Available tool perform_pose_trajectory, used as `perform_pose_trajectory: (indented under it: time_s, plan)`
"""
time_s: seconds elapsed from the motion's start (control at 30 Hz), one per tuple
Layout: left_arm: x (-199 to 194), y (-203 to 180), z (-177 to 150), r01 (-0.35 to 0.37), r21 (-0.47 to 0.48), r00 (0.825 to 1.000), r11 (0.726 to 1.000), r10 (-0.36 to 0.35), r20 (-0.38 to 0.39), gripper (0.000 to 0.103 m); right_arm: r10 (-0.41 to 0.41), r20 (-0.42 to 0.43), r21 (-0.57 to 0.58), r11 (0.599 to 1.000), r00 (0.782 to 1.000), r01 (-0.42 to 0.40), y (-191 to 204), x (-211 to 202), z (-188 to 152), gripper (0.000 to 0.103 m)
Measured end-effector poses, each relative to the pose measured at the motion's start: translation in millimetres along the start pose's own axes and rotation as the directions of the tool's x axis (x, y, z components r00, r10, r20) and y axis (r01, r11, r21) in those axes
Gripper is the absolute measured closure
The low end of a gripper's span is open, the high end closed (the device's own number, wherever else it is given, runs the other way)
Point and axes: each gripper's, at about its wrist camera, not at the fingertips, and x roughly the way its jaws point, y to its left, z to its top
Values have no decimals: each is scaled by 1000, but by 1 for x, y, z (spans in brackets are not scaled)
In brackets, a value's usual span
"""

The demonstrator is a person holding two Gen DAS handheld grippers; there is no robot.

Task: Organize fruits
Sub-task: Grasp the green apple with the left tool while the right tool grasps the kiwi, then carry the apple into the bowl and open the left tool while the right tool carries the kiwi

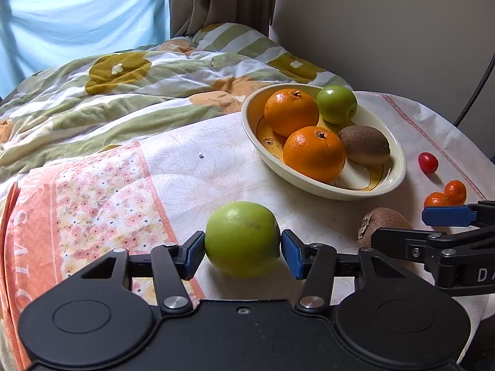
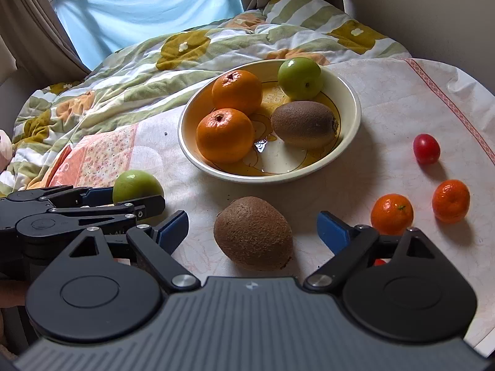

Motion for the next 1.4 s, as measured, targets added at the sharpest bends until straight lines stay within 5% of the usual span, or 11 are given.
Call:
perform_pose_trajectory:
  time_s: [0.63, 1.4]
  plan:
    - [-15, 3, -14, -42, -18, 999, 999, 42, -3, 46, 11, -40, -28, 1000, 999, -13, -1, 23, -9, 27]
    - [-76, -21, -4, -71, -23, 994, 997, 73, 81, 46, 62, 50, -55, 997, 997, -59, -5, -40, 15, 28]
